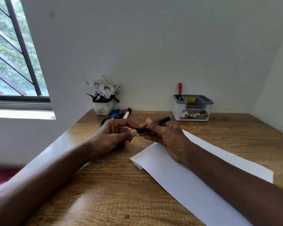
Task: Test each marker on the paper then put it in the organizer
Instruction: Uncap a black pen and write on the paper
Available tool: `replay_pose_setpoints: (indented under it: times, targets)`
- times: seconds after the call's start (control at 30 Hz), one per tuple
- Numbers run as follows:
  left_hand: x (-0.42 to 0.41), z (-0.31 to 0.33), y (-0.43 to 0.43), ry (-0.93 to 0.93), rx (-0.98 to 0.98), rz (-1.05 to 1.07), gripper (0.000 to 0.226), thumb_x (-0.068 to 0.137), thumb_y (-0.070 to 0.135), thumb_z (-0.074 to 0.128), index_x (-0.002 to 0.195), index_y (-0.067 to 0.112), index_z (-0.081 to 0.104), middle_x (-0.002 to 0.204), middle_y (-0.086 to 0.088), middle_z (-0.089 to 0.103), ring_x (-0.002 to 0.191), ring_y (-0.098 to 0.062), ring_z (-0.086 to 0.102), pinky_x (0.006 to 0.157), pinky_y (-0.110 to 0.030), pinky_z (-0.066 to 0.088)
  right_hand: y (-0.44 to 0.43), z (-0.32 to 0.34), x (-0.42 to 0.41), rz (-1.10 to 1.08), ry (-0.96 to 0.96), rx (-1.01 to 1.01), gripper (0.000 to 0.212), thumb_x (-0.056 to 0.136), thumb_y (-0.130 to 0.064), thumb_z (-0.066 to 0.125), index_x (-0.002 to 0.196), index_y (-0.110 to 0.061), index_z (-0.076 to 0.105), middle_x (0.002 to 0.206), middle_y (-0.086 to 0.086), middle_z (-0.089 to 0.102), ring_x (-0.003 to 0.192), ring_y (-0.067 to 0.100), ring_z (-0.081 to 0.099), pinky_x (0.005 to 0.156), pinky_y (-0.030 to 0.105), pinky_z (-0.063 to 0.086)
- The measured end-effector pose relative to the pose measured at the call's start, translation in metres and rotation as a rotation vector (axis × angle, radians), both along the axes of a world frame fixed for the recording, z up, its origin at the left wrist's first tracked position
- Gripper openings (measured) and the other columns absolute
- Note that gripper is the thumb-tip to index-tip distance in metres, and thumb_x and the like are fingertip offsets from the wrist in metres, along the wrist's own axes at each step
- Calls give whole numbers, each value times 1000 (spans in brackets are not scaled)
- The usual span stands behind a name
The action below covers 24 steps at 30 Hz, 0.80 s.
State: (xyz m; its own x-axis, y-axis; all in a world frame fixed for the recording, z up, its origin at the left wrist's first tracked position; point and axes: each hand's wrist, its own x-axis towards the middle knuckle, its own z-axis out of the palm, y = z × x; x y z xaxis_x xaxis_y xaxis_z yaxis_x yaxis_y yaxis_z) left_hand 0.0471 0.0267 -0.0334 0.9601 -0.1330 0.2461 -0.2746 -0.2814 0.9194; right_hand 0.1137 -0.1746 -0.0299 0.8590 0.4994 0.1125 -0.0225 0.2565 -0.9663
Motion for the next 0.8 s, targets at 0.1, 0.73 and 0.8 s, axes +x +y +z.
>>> replay_pose_setpoints:
  times: [0.1,0.73,0.8]
  targets:
    - [-2,1,3,7,42,-20,30,97,22,61,125,20,72,66,-9,54,59,-16,43,54,-21,35,-3,2,1,8,36,44,15,94,-16,67,90,-4,74,95,18,79,82,27,78,70,28,63]
    - [-3,-7,4,-279,780,461,23,83,58,71,102,46,74,95,18,59,85,-1,56,71,-29,50,-7,0,6,-162,134,183,25,96,-38,62,88,-15,69,65,5,68,50,13,59,46,22,46]
    - [0,-7,4,-224,856,415,27,84,63,67,105,47,73,95,19,57,84,-1,55,69,-28,47,-7,0,7,-143,126,180,30,98,-40,58,91,-14,70,66,6,68,51,14,59,47,22,46]
